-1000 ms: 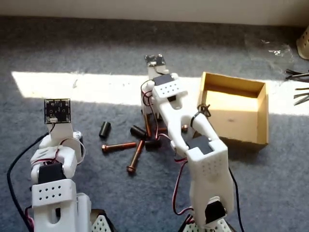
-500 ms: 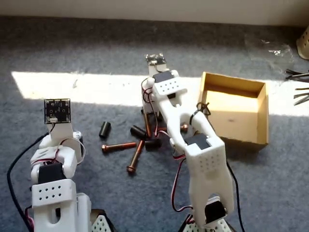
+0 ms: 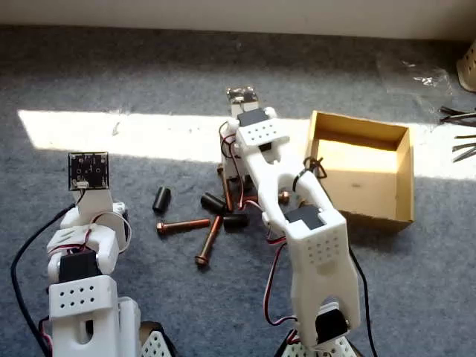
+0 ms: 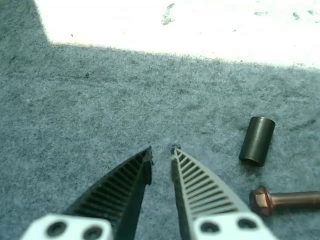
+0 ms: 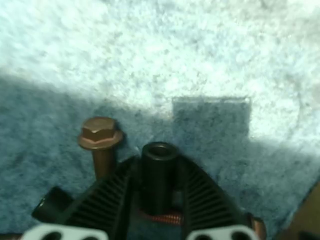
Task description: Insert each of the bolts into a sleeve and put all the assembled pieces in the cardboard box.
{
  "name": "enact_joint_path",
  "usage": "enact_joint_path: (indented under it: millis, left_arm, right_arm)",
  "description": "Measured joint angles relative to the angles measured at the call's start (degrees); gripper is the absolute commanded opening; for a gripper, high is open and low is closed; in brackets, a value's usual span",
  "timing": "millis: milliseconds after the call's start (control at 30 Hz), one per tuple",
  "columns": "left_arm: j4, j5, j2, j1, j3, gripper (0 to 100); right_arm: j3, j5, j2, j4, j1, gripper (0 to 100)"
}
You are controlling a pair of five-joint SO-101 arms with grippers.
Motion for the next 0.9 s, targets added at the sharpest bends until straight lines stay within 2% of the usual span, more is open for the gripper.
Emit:
enact_joint_path:
  millis: [367,667,900]
  left_arm:
    - [-0.2,0.0,0.0,0.0,0.3,8]
    - [-2.1,0.0,0.0,0.0,2.2,8]
    - [-2.5,0.0,0.0,0.0,2.2,8]
  right_arm:
    - [-5.5,4.8,-2.4,7.0,0.0,0.5]
    - [-6.1,11.7,-13.7,12.2,-0.1,0.5]
    - [-6.1,12.5,-25.1,16.3,-0.1,0.5]
